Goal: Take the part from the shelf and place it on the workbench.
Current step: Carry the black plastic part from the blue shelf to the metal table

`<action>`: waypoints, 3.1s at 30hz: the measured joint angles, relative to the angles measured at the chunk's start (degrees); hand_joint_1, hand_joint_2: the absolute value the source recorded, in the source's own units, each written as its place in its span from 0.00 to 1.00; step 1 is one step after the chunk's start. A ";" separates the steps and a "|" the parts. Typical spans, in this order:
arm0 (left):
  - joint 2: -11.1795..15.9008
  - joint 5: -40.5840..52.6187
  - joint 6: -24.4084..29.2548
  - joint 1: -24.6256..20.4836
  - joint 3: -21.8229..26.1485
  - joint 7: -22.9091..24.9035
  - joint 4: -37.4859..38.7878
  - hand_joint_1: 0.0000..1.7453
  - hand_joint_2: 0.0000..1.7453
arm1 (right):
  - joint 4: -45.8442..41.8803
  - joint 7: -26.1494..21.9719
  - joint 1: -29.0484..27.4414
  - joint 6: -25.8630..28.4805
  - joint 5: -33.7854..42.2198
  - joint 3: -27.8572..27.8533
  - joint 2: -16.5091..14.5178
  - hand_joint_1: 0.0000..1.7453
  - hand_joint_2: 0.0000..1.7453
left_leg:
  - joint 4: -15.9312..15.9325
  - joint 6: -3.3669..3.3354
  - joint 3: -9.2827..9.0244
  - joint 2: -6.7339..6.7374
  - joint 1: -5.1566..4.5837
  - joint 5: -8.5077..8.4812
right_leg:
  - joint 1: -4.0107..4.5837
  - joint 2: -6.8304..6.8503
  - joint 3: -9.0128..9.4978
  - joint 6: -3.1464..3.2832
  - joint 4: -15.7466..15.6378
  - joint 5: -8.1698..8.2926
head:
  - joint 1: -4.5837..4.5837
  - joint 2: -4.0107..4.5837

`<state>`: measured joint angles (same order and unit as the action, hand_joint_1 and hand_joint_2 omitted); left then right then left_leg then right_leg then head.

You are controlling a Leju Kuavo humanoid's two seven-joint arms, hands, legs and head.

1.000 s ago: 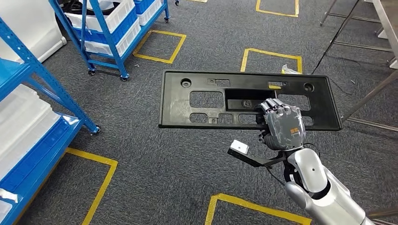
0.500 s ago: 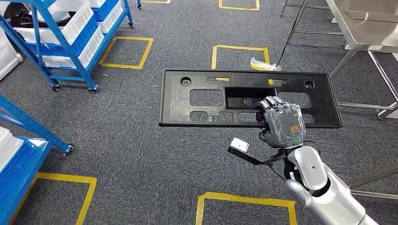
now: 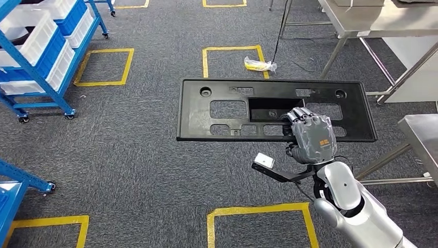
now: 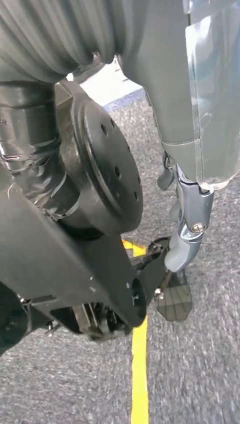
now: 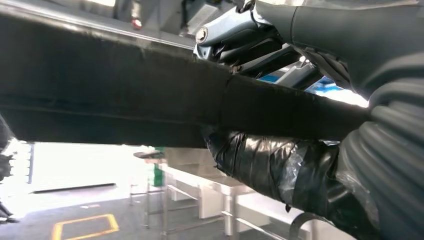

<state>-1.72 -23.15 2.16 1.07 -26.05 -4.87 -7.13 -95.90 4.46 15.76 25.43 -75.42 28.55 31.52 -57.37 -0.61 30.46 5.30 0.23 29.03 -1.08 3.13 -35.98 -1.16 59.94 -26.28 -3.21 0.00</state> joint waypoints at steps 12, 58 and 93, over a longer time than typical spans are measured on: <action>-0.07 0.00 -0.04 -0.01 0.13 0.00 0.01 0.00 1.00 | 0.02 -0.01 0.24 0.01 -0.01 0.04 0.00 1.00 1.00 | -8.09 -0.47 4.84 -6.62 0.17 1.36 | 0.75 -7.45 0.92 2.72 -0.35 -0.14 | 0.01 0.00; -2.41 -1.55 1.33 -1.18 1.07 -0.28 4.50 0.00 1.00 | 0.11 2.26 -3.05 -2.81 0.23 -7.41 3.09 1.00 1.00 | 0.32 -1.73 0.39 -1.29 0.33 -0.49 | -0.48 -1.30 -1.54 -1.35 4.38 -1.23 | -0.07 0.00; -3.99 -3.43 2.23 -2.01 -0.30 -0.27 6.47 0.00 1.00 | 1.64 5.27 -1.61 -4.39 -5.32 -3.36 -2.79 1.00 1.00 | -0.27 -0.69 0.16 0.88 -0.17 0.20 | 0.32 -0.66 0.85 0.44 -0.83 0.15 | -0.37 0.00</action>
<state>-5.70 -26.58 4.40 -0.94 -26.34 -5.14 -0.66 -94.26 9.73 14.15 21.04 -80.73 25.19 28.73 -57.64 -1.30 30.61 6.17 0.06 29.24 -0.76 2.47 -35.13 -0.72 59.11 -26.13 -3.57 0.00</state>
